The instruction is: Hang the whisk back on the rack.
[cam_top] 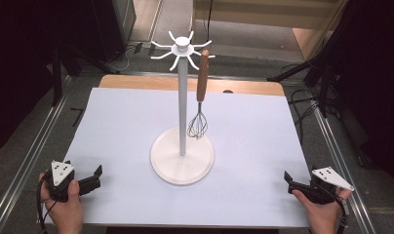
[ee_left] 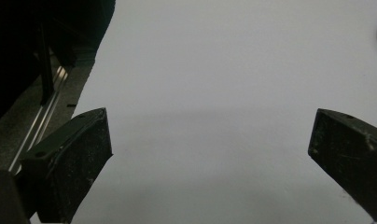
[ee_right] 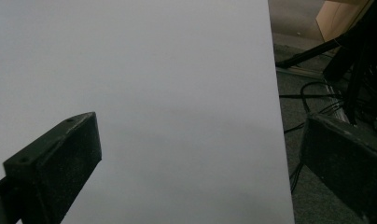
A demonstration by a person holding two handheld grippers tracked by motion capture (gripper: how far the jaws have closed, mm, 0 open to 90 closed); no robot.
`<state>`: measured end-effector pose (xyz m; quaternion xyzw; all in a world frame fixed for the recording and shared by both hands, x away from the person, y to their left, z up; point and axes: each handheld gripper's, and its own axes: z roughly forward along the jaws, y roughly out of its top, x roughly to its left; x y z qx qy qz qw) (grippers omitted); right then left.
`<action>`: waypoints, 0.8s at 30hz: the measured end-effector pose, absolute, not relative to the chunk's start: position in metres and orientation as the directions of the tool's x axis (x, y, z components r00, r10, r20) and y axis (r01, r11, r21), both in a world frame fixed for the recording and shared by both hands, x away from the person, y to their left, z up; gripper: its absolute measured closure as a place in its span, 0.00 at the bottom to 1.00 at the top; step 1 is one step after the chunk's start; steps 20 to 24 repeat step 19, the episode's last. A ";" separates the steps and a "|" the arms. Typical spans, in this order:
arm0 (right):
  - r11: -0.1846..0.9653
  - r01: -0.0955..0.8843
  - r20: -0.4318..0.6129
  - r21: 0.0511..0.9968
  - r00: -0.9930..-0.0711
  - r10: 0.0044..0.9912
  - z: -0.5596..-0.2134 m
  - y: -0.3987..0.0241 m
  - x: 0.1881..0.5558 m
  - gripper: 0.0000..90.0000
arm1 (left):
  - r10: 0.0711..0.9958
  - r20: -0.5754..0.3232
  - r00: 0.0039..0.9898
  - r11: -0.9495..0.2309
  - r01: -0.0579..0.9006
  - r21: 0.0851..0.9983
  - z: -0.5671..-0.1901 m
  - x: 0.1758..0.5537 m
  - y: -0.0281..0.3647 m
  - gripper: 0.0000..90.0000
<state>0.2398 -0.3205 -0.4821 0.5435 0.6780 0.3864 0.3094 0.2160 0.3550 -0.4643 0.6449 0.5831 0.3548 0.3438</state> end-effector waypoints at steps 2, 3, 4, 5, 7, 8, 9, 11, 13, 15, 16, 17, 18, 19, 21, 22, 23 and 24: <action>0.118 0.499 -0.008 0.858 -0.217 0.976 -0.483 -0.322 0.238 0.00 | 0.996 0.056 0.068 -0.083 0.508 0.858 -0.464 0.216 0.355 0.00; 0.121 0.501 -0.010 0.857 -0.218 0.976 -0.483 -0.323 0.237 0.00 | 0.996 0.056 0.068 -0.083 0.506 0.859 -0.464 0.216 0.355 0.00; 0.126 0.504 -0.015 0.855 -0.218 0.976 -0.483 -0.325 0.236 0.00 | 0.996 0.057 0.068 -0.083 0.506 0.858 -0.464 0.216 0.355 0.00; 0.128 0.505 -0.018 0.854 -0.217 0.976 -0.483 -0.326 0.235 0.00 | 0.996 0.058 0.067 -0.085 0.506 0.858 -0.464 0.216 0.355 0.00; 0.133 0.510 -0.025 0.850 -0.213 0.977 -0.484 -0.329 0.233 0.00 | 0.995 0.064 0.072 -0.091 0.508 0.857 -0.464 0.216 0.354 0.00; 0.127 0.512 -0.021 0.849 -0.208 0.978 -0.484 -0.331 0.231 0.00 | 0.995 0.065 0.071 -0.092 0.507 0.857 -0.464 0.216 0.354 0.00; 0.126 0.513 -0.021 0.849 -0.206 0.978 -0.484 -0.332 0.230 0.00 | 0.995 0.066 0.070 -0.092 0.506 0.858 -0.464 0.216 0.354 0.00; 0.121 0.511 -0.018 0.851 -0.203 0.979 -0.485 -0.337 0.227 0.00 | 0.995 0.066 0.069 -0.092 0.507 0.857 -0.464 0.216 0.354 0.00; 0.110 0.506 -0.006 0.855 -0.204 0.979 -0.486 -0.340 0.225 0.00 | 0.995 0.066 0.071 -0.093 0.509 0.856 -0.464 0.216 0.354 0.00; 0.091 0.497 0.015 0.863 -0.205 0.979 -0.487 -0.342 0.222 0.00 | 0.995 0.068 0.068 -0.094 0.508 0.856 -0.465 0.216 0.354 0.00; 0.091 0.492 0.014 0.866 -0.204 0.979 -0.488 -0.342 0.222 0.00 | 0.995 0.069 0.067 -0.093 0.509 0.855 -0.465 0.216 0.354 0.00; 0.094 0.493 0.011 0.865 -0.206 0.979 -0.488 -0.341 0.222 0.00 | 0.995 0.071 0.065 -0.094 0.512 0.854 -0.465 0.216 0.353 0.00; 0.106 0.493 -0.002 0.864 -0.207 0.978 -0.488 -0.340 0.222 0.00 | 0.995 0.075 0.065 -0.098 0.512 0.854 -0.465 0.217 0.353 0.00; 0.111 0.492 -0.007 0.864 -0.208 0.978 -0.488 -0.339 0.222 0.00 | 0.995 0.079 0.065 -0.102 0.512 0.853 -0.465 0.216 0.352 0.00; 0.111 0.492 -0.007 0.864 -0.208 0.978 -0.488 -0.339 0.222 0.00 | 0.995 0.079 0.065 -0.102 0.512 0.853 -0.465 0.216 0.352 0.00; 0.111 0.492 -0.007 0.864 -0.208 0.978 -0.488 -0.339 0.222 0.00 | 0.995 0.079 0.065 -0.102 0.512 0.853 -0.465 0.216 0.352 0.00; 0.111 0.492 -0.007 0.864 -0.208 0.978 -0.488 -0.339 0.222 0.00 | 0.995 0.079 0.065 -0.102 0.512 0.853 -0.465 0.216 0.352 0.00; 0.111 0.492 -0.007 0.864 -0.208 0.978 -0.488 -0.339 0.222 0.00 | 0.995 0.079 0.065 -0.102 0.512 0.853 -0.465 0.216 0.352 0.00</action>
